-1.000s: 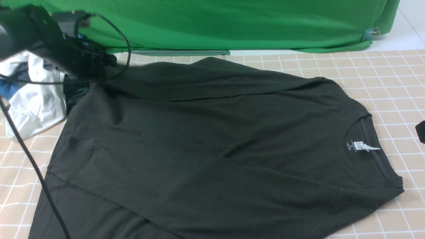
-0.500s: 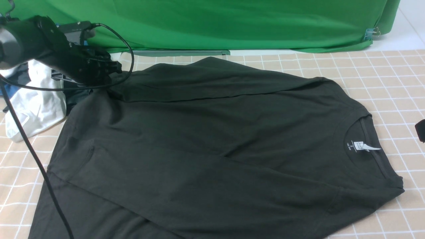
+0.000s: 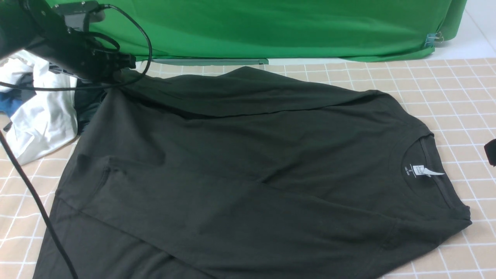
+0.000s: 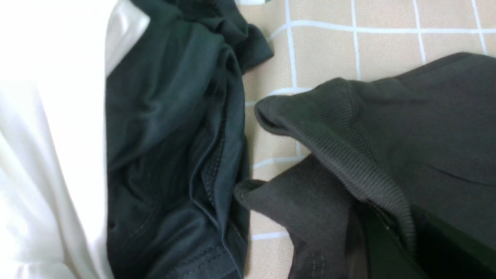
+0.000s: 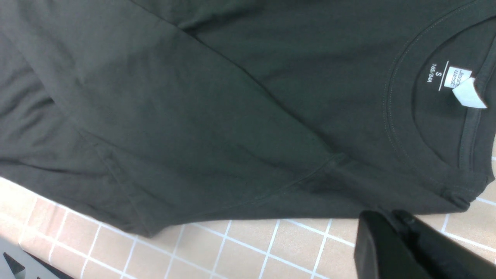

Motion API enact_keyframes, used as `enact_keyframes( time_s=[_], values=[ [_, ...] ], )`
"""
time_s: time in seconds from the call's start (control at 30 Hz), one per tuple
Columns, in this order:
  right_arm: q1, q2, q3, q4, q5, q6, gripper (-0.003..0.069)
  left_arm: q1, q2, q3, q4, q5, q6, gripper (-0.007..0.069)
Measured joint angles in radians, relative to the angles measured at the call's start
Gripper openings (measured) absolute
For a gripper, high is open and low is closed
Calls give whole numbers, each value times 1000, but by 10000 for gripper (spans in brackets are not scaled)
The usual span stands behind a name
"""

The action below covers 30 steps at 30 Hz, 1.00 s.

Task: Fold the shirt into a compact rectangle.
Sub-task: 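Grab the top left corner of the dark shirt with the left gripper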

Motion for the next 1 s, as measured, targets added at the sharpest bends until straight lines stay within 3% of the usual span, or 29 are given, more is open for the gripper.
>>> enact_keyframes(
  time_s=[0.13,0.37,0.5,0.6,0.77,1.0],
  values=[
    [0,0,0,0,5,0,58,0,15,0,1,-12,1,53],
    [0,0,0,0,10,0,57,0,85,-1,-2,-41,2,238],
    [0,0,0,0,10,0,57,0,102,-1,-4,-54,0,292],
    [0,0,0,0,10,0,55,0,102,-1,-7,-76,0,262],
    [0,0,0,0,8,0,55,0,102,-1,-7,-84,0,52],
    [0,0,0,0,8,0,55,0,87,-1,-7,-82,0,35]
  ],
)
